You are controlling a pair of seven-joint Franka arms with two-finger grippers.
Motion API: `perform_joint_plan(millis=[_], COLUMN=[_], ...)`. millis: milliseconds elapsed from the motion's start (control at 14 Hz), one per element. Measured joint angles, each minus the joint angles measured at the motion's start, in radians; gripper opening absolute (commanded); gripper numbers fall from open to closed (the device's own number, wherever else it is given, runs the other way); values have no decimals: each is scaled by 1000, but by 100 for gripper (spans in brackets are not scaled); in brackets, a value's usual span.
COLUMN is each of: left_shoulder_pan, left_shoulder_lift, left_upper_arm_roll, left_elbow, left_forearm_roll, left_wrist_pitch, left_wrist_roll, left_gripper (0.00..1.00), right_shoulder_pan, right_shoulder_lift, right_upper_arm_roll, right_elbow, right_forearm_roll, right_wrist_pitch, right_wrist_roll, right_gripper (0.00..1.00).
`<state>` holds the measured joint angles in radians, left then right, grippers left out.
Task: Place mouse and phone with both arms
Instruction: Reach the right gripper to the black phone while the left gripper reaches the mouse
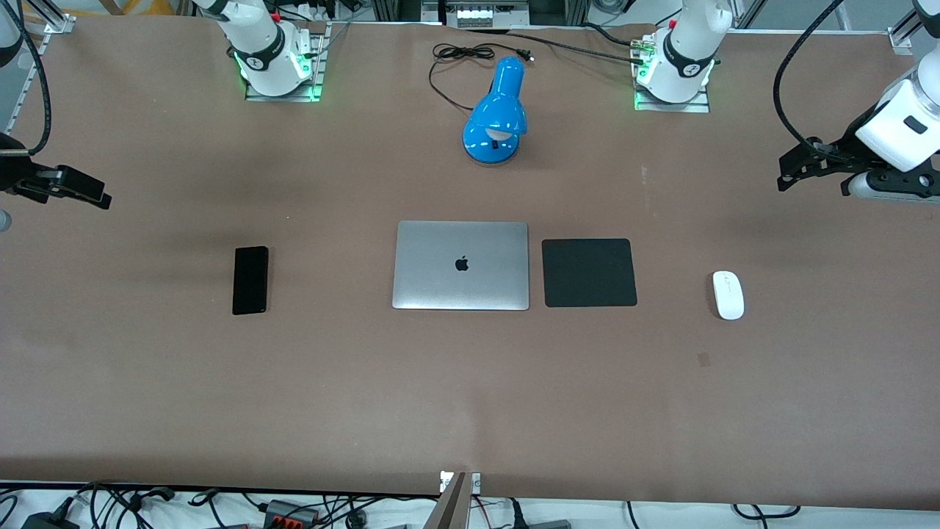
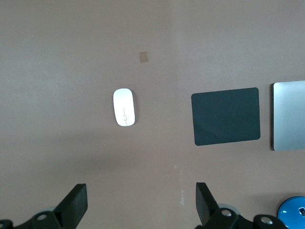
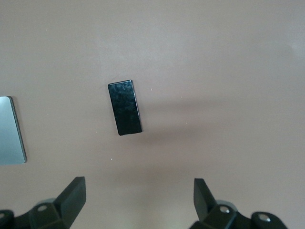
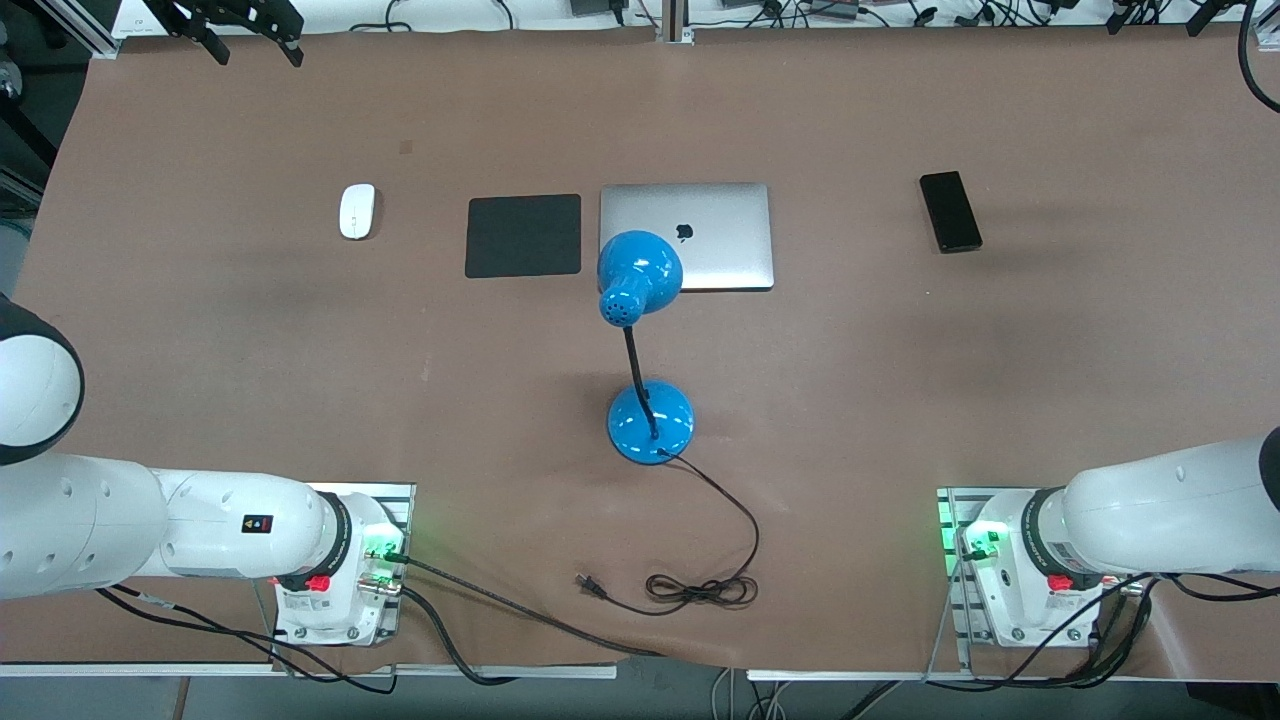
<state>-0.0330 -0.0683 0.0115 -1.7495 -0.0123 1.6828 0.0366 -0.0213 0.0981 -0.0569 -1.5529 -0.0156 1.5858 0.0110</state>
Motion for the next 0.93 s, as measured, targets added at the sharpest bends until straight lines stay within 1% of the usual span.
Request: perform_joint_plan(millis=[143, 286, 429, 500, 571, 714, 786, 929], left_shoulder_pan=[0, 0, -1, -1, -1, 0, 5, 28], left_shoulder_lift=[5, 25, 52, 64, 74, 92, 108, 170], left_upper_arm_roll=[0, 0, -2, -2, -2, 0, 2, 6], left_elbow=[8, 44, 79, 88, 94, 99, 99, 98], left_forearm_roll=[0, 0, 0, 0, 0, 0, 0, 0], left_wrist_pitch=[-3, -42, -89, -104, -113, -120, -124, -128], left_wrist_roll=[0, 0, 0, 0, 0, 0, 0, 0], left_gripper=[100, 100, 100, 100, 100, 100, 100, 100], right_shoulder_pan=[-1, -2, -2, -2, -2, 6, 18, 46], right_shoulder_lift=[0, 12, 65, 111, 167, 279, 317, 347], right_upper_arm_roll=[0, 0, 0, 1, 4, 13, 16, 17], right_elbow=[0, -1, -10, -16, -22, -46, -72, -149], right_forearm_roll=[0, 0, 0, 0, 1, 1, 1, 1], right_wrist_pitch=[-3, -17, -43, -36, -5, 115, 186, 313], right_wrist_roll=[-6, -10, -12, -13, -14, -17, -17, -17], right_gripper=[100, 100, 100, 100, 100, 100, 100, 100])
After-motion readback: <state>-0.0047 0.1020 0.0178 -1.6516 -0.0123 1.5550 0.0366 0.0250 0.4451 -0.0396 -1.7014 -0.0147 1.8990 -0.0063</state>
